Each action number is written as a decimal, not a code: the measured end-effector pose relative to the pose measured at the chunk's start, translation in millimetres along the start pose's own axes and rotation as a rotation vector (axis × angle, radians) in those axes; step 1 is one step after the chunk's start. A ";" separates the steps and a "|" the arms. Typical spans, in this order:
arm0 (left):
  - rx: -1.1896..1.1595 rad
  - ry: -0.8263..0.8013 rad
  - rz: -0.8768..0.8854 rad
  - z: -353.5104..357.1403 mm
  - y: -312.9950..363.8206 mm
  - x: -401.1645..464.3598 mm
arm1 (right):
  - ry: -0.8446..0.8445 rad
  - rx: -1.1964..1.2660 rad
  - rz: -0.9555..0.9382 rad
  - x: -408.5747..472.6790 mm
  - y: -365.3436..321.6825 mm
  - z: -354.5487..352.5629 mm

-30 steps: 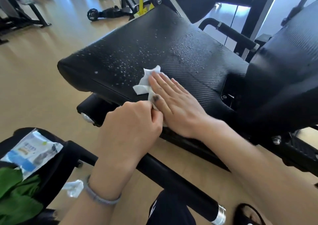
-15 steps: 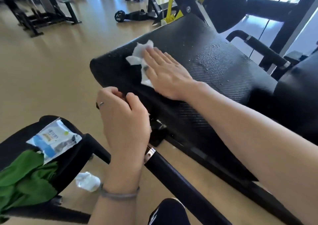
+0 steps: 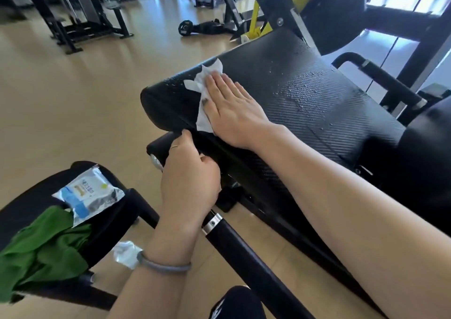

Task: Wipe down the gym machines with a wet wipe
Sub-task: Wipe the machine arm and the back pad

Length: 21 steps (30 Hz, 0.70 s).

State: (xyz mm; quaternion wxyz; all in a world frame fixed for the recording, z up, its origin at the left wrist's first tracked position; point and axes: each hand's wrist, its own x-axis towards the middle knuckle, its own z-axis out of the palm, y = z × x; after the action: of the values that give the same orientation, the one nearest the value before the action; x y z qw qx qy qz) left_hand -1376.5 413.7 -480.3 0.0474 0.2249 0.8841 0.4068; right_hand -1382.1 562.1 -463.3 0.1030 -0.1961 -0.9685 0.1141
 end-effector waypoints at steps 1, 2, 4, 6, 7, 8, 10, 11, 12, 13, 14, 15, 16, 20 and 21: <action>0.007 0.005 0.012 0.1 0.2 -0.3 | 0.009 -0.006 -0.011 -6.5 1.6 1.4; 0.013 0.009 0.022 0.4 0.2 -0.8 | 0.024 -0.015 -0.021 -21.9 5.4 4.1; 0.023 0.019 0.023 0.3 -0.1 -2.2 | 0.067 -0.042 -0.040 -67.5 17.6 12.4; 0.047 0.029 0.033 -0.2 0.6 -4.1 | 0.065 -0.049 -0.003 -111.2 30.2 19.3; 0.066 0.029 0.045 0.3 1.6 -5.6 | 0.052 -0.038 0.029 -119.5 37.2 20.6; 0.094 0.028 0.059 1.0 3.2 -7.6 | 0.043 -0.025 0.067 -116.5 42.2 19.6; 0.195 0.026 0.080 2.6 8.2 -12.4 | 0.056 -0.003 0.154 -87.8 43.7 14.3; 0.257 0.026 0.091 3.4 10.4 -14.2 | 0.067 0.007 0.186 -68.3 41.3 11.1; 0.309 0.025 0.099 3.9 12.6 -16.1 | 0.068 0.012 0.188 -52.7 34.0 7.3; 0.341 0.022 0.104 4.1 13.9 -17.3 | 0.065 0.004 0.151 -42.3 24.1 5.4; 0.354 0.015 0.105 4.0 14.6 -17.4 | 0.058 -0.011 0.076 -39.0 14.0 5.5; 0.356 0.008 0.107 3.7 14.6 -17.1 | 0.053 -0.032 -0.014 -42.2 6.5 7.4; 0.354 0.007 0.113 2.9 14.5 -16.9 | 0.048 -0.051 -0.081 -50.0 5.5 10.8; 0.392 0.014 0.131 3.1 12.7 -18.0 | 0.082 -0.023 0.171 -61.2 61.3 9.8; 0.403 0.019 0.144 3.8 12.9 -18.6 | 0.080 0.022 0.319 -60.4 76.9 6.3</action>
State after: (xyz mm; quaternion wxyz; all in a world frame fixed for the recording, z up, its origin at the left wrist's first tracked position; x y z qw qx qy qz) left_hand -1354.2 415.5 -475.1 -0.0362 0.2887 0.9296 0.2262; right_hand -1301.8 605.6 -498.7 0.1244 -0.3504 -0.9189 0.1314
